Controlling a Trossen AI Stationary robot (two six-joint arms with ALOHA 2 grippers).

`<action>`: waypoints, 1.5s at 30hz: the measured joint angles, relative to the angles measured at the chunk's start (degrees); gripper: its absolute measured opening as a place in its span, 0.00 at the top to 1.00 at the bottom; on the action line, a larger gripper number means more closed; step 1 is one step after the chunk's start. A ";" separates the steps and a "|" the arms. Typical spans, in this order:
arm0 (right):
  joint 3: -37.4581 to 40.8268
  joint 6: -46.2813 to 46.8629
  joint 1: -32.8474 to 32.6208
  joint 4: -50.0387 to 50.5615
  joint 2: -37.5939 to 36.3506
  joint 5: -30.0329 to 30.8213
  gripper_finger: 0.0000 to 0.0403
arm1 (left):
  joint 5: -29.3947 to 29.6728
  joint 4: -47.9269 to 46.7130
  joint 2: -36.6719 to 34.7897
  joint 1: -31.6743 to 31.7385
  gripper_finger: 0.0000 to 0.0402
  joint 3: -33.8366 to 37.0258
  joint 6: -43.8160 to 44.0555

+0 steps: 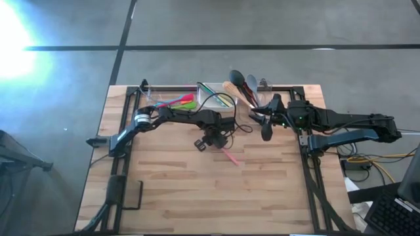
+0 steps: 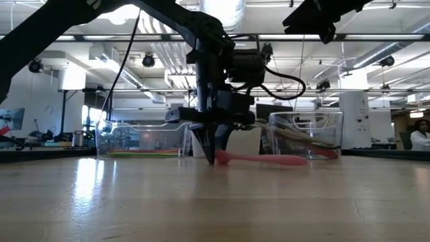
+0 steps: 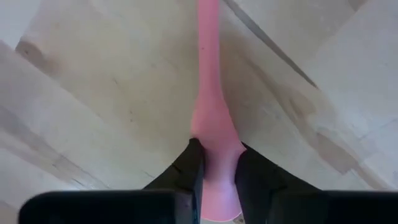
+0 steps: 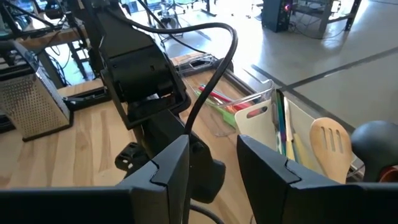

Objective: Pick & Place Kitchen Items
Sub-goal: Put the pink spatula into the left transparent bin

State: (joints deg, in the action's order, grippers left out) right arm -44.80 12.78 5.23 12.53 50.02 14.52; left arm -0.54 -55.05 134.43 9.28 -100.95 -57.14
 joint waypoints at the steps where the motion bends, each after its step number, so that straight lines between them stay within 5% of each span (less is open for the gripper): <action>1: 0.00 0.06 -0.02 -0.15 0.00 0.00 0.68 | -0.02 0.00 0.00 0.00 0.83 0.00 0.73; 21: 0.00 0.28 -0.54 -2.43 0.00 -0.82 0.69 | -4.01 -12.59 -1.99 0.11 0.83 -10.38 6.90; 30: 0.00 0.26 -1.09 -2.49 0.00 -1.52 0.67 | -4.91 -17.12 -5.05 0.00 0.93 -10.98 9.32; 38: 0.00 3.12 -7.70 1.68 0.00 -4.11 0.67 | -4.87 -17.57 -5.05 0.35 0.93 -9.99 10.34; 45: 1.06 14.96 -21.01 9.87 3.19 9.78 0.69 | -4.83 -16.95 -5.11 0.46 0.93 -9.29 10.22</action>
State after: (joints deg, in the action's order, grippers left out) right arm -43.73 27.73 -15.78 22.40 53.21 24.31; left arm -5.37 -72.00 129.32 9.74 -110.23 -46.92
